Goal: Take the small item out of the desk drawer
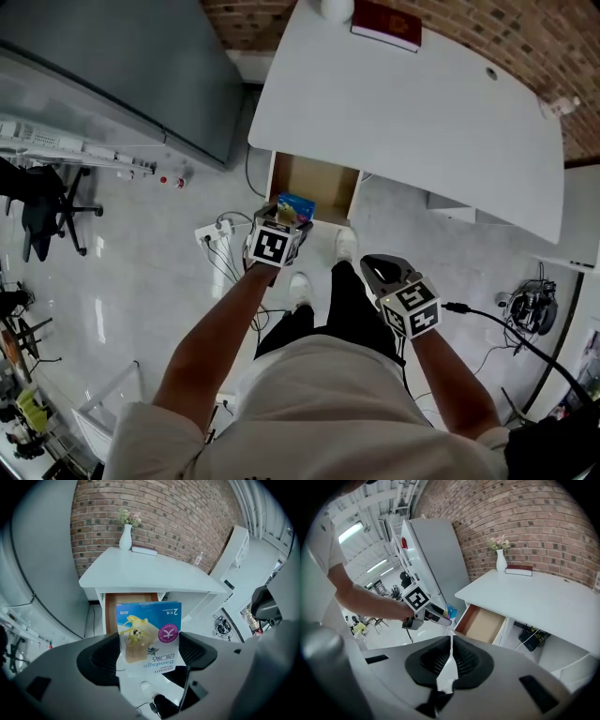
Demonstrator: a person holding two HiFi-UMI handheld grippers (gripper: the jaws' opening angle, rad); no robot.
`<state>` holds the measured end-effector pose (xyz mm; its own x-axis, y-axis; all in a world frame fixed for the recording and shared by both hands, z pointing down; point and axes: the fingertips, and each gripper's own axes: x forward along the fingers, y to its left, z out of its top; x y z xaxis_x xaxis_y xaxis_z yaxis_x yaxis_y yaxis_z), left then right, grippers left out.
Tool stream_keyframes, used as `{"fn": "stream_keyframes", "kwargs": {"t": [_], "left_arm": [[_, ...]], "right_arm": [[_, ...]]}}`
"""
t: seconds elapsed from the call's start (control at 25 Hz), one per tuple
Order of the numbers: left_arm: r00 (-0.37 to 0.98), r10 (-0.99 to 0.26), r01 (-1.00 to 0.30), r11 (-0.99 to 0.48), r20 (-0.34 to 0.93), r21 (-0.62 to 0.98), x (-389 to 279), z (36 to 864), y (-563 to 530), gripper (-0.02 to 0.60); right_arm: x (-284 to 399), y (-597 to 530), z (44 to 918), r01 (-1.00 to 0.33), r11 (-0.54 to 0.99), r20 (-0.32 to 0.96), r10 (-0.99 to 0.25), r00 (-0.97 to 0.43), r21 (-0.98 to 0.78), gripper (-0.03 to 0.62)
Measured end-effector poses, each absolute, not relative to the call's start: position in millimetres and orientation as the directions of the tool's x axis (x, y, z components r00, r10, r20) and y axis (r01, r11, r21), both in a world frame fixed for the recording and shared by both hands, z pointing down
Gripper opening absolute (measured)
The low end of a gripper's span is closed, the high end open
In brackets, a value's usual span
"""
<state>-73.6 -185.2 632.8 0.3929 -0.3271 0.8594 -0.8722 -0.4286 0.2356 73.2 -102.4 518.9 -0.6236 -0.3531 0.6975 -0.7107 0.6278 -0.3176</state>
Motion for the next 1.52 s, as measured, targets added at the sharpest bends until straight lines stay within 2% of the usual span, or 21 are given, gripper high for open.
{"fn": "stream_keyframes", "kwargs": {"t": [0.28,0.72,1.52], "left_arm": [[0.477,-0.395,-0.846,-0.449,0.786,0.288,-86,570,-148,0.393],[0.526,-0.407,-0.814,-0.493,0.747,0.305,-101,510,-77,0.393],[0.56,-0.41,-0.795,-0.51,0.72,0.328,-132,480,8,0.393]], "right_arm": [[61,-75,492,-0.727,0.631,0.691,-0.398,-0.604,-0.272,0.04],[50,-31,458,-0.751,0.625,0.672,-0.464,-0.577,-0.214,0.04],[22,28,432,-0.759,0.633,0.651,-0.515,-0.557,-0.149,0.034]]}}
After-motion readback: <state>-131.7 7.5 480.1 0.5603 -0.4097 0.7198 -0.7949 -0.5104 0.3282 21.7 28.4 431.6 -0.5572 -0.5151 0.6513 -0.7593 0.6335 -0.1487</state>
